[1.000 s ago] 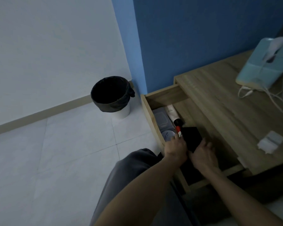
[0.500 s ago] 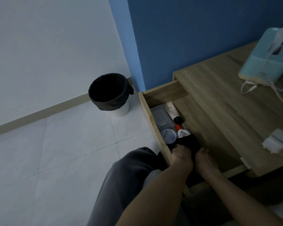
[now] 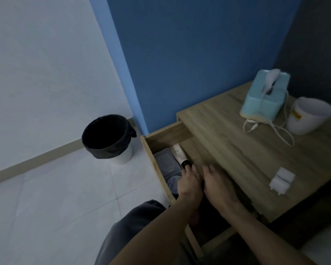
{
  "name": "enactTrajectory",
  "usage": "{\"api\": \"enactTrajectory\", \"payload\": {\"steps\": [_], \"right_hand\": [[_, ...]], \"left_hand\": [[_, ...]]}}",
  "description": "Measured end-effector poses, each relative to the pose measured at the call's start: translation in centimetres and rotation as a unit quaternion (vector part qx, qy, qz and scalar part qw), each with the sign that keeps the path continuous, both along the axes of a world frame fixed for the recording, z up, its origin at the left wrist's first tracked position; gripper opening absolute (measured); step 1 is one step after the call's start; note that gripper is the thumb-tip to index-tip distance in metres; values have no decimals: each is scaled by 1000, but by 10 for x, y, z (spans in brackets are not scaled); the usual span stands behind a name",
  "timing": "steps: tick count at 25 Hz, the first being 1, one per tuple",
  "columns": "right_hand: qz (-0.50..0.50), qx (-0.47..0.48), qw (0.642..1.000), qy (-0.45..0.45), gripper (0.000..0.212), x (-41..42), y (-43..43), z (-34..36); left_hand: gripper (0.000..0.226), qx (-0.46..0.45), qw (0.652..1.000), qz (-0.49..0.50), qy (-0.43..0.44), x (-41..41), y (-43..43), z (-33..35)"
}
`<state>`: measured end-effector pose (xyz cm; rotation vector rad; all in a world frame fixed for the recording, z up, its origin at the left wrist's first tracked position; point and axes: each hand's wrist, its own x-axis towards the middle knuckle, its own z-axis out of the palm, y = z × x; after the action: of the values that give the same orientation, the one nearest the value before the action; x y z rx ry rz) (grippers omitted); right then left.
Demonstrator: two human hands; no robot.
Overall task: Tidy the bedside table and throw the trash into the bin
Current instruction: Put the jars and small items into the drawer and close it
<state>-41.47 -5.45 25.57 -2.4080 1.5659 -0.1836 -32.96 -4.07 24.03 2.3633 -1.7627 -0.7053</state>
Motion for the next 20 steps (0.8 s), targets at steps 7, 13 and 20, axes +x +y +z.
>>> {"api": "enactTrajectory", "payload": {"steps": [7, 13, 20], "right_hand": [[-247, -146, 958, -22, 48, -91, -25, 31], [-294, -89, 952, -5, 43, -120, -28, 11], [-242, -78, 964, -83, 40, -92, -31, 13]], "left_hand": [[76, -62, 979, -191, -20, -36, -43, 42], [68, -13, 974, -221, -34, -56, -47, 34], [70, -24, 979, -201, -11, -24, -46, 39]]}}
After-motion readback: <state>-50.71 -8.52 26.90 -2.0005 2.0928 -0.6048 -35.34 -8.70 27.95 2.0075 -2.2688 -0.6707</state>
